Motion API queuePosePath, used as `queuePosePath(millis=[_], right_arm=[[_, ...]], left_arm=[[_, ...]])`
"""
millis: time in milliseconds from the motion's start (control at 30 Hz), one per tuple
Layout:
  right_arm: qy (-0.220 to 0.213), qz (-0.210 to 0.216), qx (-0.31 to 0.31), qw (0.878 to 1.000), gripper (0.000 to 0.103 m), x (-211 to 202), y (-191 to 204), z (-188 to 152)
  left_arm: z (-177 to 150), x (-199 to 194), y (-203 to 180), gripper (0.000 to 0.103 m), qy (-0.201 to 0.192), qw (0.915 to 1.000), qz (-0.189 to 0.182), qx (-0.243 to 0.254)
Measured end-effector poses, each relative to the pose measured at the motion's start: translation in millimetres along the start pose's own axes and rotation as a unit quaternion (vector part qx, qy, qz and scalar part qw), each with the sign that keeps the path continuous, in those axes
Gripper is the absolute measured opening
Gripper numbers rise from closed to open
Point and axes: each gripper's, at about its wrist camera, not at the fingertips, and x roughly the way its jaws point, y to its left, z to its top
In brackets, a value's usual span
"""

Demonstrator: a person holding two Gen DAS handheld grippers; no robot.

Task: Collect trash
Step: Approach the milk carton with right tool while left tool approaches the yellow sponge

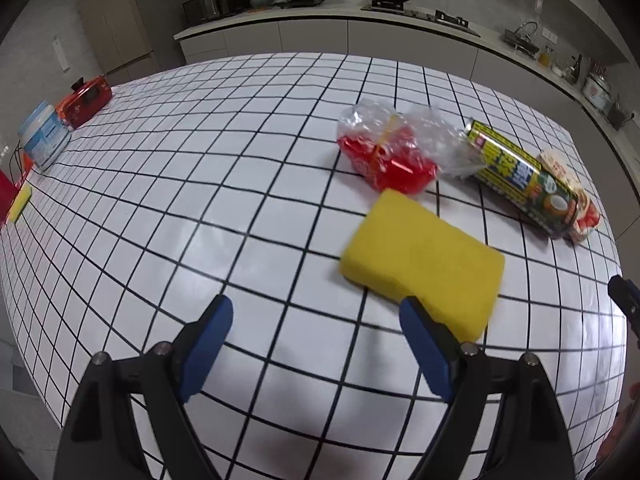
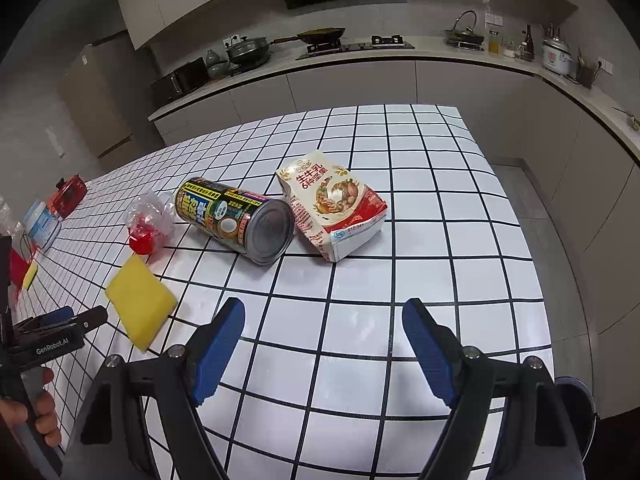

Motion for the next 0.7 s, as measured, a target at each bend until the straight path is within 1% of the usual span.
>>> queuePosePath(millis=[133,233,333,467,633,700], right_arm=[[0.002,0.007,-0.005,1.000,0.083,-2,2,-5],[0.005,0.010,-0.011,1.000,0.083,-1,8,-9],[0.009,0.017,-0.013,1.000,0.083,1,15,-12],[0.010,0.020,-0.019,1.000,0.083,0,23,-17],[0.011,0.012,-0.012,1.000,0.083,-1,23,-20],[0.011,0.008,-0.007,1.000,0.083,-1,22,-21]], left_arm=[[-8,-2,5,0.087,0.008,1.0000,0.003,-0.003],[-13,-7,5,0.087,0.012,0.9999,-0.007,-0.005],[-17,-5,4,0.087,0.018,0.9997,-0.018,0.002],[-18,4,8,0.086,0.024,0.9997,0.004,0.005],[-4,17,18,0.086,0.022,0.9996,0.017,0.004],[3,24,16,0.086,0.018,0.9995,0.023,0.012]])
